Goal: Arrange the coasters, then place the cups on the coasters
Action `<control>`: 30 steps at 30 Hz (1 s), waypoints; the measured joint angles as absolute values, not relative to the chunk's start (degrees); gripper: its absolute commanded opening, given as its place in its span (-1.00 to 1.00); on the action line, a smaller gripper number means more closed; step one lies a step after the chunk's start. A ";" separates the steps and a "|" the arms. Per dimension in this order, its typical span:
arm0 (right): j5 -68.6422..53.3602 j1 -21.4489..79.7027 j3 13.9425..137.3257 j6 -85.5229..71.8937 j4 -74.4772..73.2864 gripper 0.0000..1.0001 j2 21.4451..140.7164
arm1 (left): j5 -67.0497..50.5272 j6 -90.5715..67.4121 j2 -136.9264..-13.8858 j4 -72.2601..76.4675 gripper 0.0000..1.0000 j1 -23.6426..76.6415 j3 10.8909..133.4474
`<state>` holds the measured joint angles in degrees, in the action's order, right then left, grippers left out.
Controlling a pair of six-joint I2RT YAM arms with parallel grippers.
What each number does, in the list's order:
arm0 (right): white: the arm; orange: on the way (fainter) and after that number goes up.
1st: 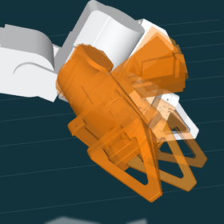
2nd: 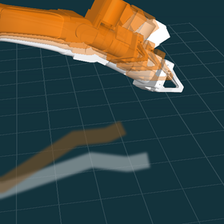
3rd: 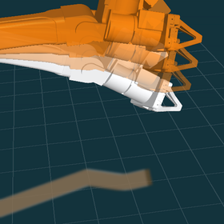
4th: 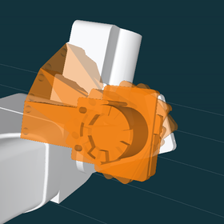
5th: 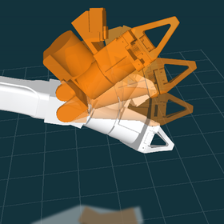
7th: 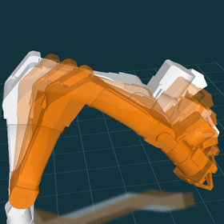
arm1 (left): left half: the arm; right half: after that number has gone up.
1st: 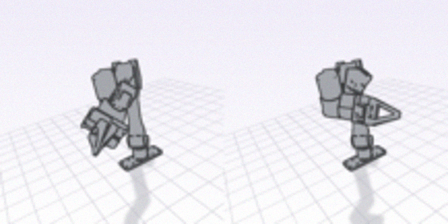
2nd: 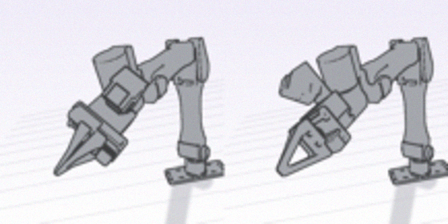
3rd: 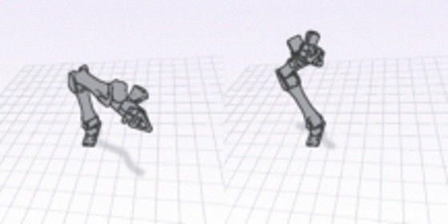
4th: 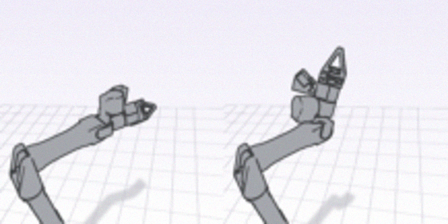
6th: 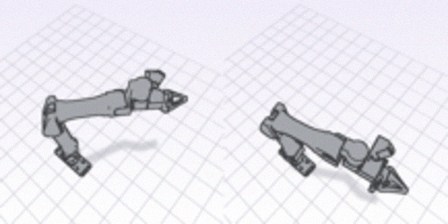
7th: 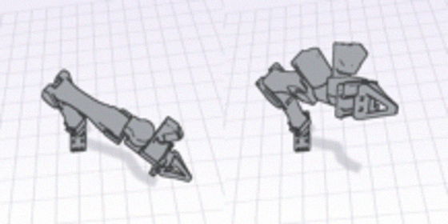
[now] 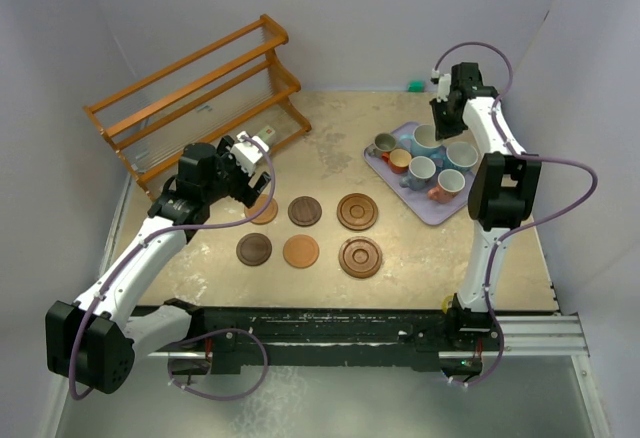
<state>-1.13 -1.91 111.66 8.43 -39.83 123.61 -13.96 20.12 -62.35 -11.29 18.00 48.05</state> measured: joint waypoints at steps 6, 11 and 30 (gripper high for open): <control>-1.76 -1.96 113.75 8.01 -40.82 -0.93 124.38 | -13.93 20.16 -62.26 -11.29 0.61 18.00 48.05; -2.42 -1.93 114.87 8.03 -41.50 -1.00 124.42 | -13.91 20.51 -62.22 -11.25 0.61 18.00 48.05; -4.19 -1.89 118.08 7.86 -44.34 -1.00 119.59 | -12.27 22.04 -63.86 -13.76 0.64 18.00 54.00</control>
<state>-4.19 -1.89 118.08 7.86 -44.34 119.59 -12.27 22.04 -63.86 -13.76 18.00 54.00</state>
